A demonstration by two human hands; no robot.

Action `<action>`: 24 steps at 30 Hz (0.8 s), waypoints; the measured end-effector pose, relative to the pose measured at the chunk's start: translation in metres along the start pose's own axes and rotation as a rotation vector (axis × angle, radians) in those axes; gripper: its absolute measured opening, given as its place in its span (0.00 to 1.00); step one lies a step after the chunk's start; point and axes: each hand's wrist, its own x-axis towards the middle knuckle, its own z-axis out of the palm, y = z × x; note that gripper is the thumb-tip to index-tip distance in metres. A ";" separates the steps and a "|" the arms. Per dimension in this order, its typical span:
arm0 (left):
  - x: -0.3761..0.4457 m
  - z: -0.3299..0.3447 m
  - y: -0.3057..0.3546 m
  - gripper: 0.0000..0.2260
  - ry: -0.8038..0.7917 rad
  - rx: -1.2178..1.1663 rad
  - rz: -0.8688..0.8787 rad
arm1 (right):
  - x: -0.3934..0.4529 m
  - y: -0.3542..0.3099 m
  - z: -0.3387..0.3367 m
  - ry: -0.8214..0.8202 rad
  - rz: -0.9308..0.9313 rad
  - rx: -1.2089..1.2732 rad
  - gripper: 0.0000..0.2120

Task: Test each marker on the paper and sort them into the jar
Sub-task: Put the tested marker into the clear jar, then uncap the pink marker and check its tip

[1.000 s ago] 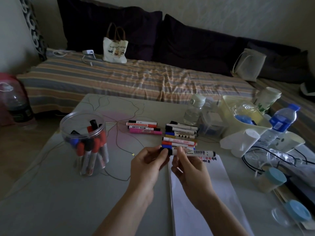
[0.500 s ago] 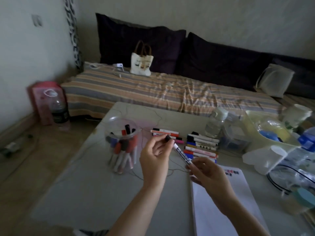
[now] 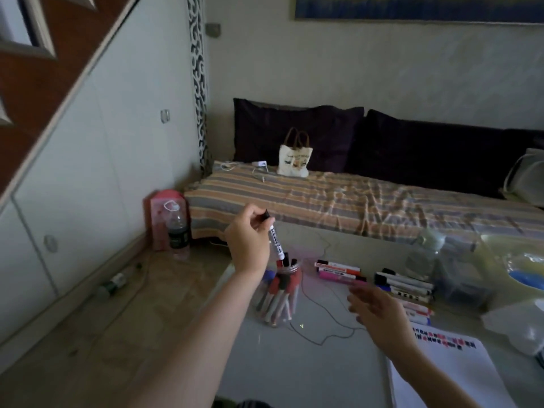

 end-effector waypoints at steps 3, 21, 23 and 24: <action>-0.014 0.010 -0.020 0.07 -0.100 0.126 0.001 | -0.007 0.013 -0.003 -0.002 0.019 -0.015 0.05; -0.160 0.108 -0.072 0.17 -1.105 0.779 0.113 | 0.062 0.077 -0.027 -0.029 -0.060 -0.536 0.13; -0.164 0.114 -0.084 0.18 -1.110 0.826 0.149 | 0.079 0.074 -0.018 -0.078 -0.133 -0.691 0.16; -0.165 0.117 -0.087 0.18 -1.077 0.807 0.154 | 0.088 0.073 -0.011 -0.116 -0.166 -0.731 0.19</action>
